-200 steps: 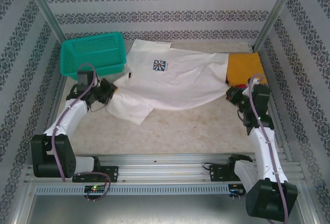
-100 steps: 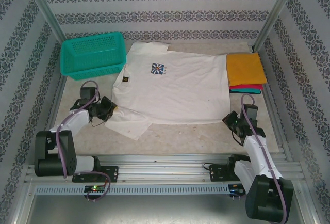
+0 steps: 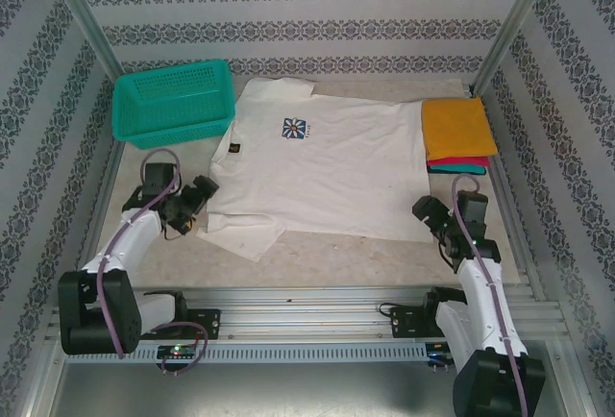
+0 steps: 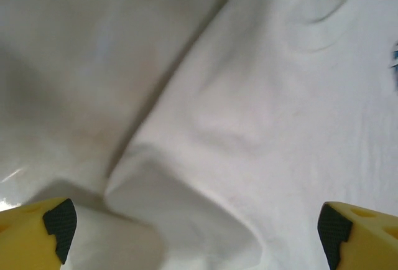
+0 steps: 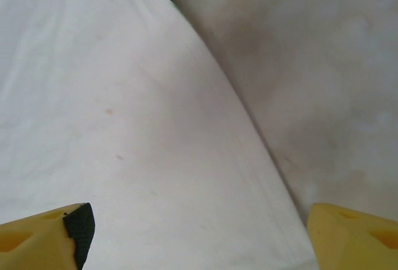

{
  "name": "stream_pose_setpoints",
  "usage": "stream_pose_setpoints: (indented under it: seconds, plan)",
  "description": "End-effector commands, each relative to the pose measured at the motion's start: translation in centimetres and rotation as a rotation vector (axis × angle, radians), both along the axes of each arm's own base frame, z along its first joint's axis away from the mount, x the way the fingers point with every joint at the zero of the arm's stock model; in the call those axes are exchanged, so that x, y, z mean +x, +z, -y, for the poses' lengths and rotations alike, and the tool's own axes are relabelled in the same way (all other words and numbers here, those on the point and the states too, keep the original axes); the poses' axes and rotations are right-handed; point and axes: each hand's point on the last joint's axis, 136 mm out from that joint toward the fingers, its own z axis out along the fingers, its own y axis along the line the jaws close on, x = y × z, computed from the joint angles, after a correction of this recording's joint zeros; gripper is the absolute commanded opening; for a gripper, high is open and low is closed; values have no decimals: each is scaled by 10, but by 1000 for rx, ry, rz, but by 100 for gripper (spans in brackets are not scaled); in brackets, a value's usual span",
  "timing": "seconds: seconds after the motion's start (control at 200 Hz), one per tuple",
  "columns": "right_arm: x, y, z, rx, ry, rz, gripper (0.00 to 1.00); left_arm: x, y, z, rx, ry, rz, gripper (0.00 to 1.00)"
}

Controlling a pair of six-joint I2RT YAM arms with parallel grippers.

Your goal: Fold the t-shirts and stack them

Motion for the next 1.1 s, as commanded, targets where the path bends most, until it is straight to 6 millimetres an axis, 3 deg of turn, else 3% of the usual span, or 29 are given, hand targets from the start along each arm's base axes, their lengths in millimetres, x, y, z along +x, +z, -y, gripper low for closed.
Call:
stream_pose_setpoints:
  seconds: [0.0,0.16,0.335,0.48,0.609,0.799,1.094]
  plan:
    - [24,31,-10,-58,98,86,90,31,40,2,204,-102,107,100]
    - [47,39,-33,-56,180,114,90,100,66,57,276,-269,221,100]
    - [57,34,-46,-36,205,113,90,184,73,108,276,-367,361,100]
    - [58,28,-48,-32,209,97,90,237,63,129,261,-400,417,100]
    - [60,24,-48,-36,209,92,89,274,51,128,318,-370,431,100]
    - [62,15,-51,-13,216,78,89,307,47,107,461,-296,435,100]
    - [61,9,-53,-4,220,67,89,302,39,88,474,-183,372,100]
